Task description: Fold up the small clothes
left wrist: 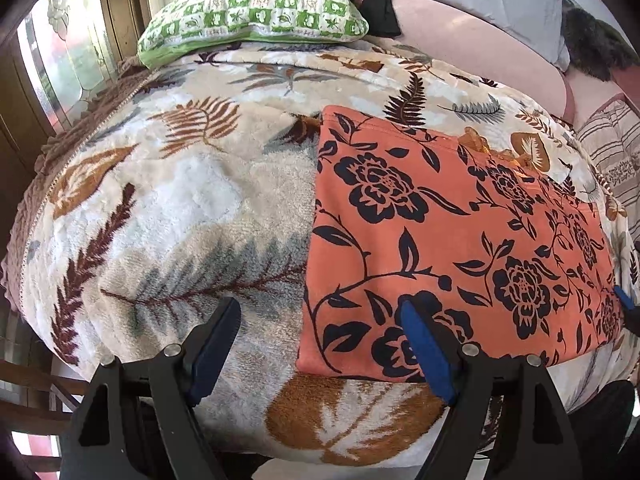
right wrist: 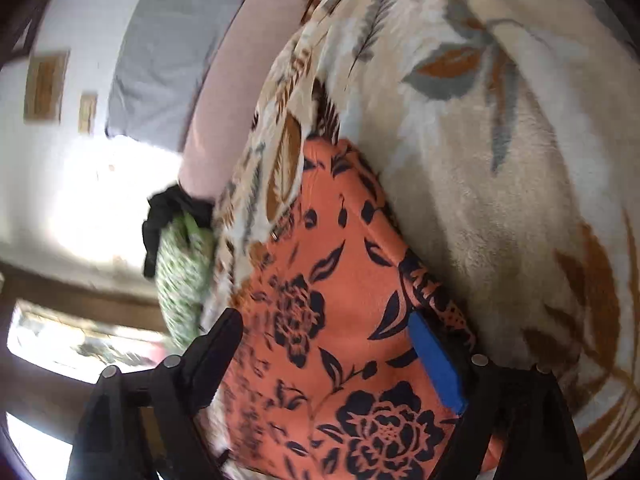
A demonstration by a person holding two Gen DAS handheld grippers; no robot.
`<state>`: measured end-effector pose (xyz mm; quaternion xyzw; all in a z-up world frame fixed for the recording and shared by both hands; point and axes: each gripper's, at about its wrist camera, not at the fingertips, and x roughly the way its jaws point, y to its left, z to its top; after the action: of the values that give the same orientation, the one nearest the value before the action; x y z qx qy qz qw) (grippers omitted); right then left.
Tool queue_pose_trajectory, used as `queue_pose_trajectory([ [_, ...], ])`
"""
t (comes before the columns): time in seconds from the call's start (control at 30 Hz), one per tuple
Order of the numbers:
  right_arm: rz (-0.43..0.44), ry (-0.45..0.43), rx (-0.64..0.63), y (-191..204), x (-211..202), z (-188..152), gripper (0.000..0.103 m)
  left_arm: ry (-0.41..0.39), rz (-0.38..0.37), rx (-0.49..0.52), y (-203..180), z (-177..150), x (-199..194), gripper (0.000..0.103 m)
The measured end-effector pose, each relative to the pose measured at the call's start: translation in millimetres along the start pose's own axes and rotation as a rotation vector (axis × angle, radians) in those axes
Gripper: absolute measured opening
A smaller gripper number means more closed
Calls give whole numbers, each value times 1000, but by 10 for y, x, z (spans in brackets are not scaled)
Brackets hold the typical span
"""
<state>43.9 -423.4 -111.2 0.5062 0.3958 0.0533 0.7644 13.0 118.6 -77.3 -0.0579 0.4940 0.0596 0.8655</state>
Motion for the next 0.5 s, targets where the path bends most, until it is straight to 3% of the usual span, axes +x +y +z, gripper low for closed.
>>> queue_pose_trajectory([
  [0.03,-6,-10,-41,111,-59,-19,89,-4,7,-4,3,5,-12,83],
  [0.1,73,21,-95,301,-59,-38,89,3,5,-20,-4,11,-12,83],
  [0.23,154,111,-87,382,313,54,90,13,-4,22,-114,-7,-52,83],
  [0.3,-10,106,-47,112,516,176,87,1,4,49,-143,-13,-116,83],
  [0.37,47,73,40,10,449,219,85,-26,24,53,-111,-23,-182,83],
  [0.43,43,43,-36,237,300,242,88,-21,38,28,-62,-16,-161,83],
  [0.5,95,55,-127,443,283,270,89,-7,22,18,-61,-3,-116,83],
])
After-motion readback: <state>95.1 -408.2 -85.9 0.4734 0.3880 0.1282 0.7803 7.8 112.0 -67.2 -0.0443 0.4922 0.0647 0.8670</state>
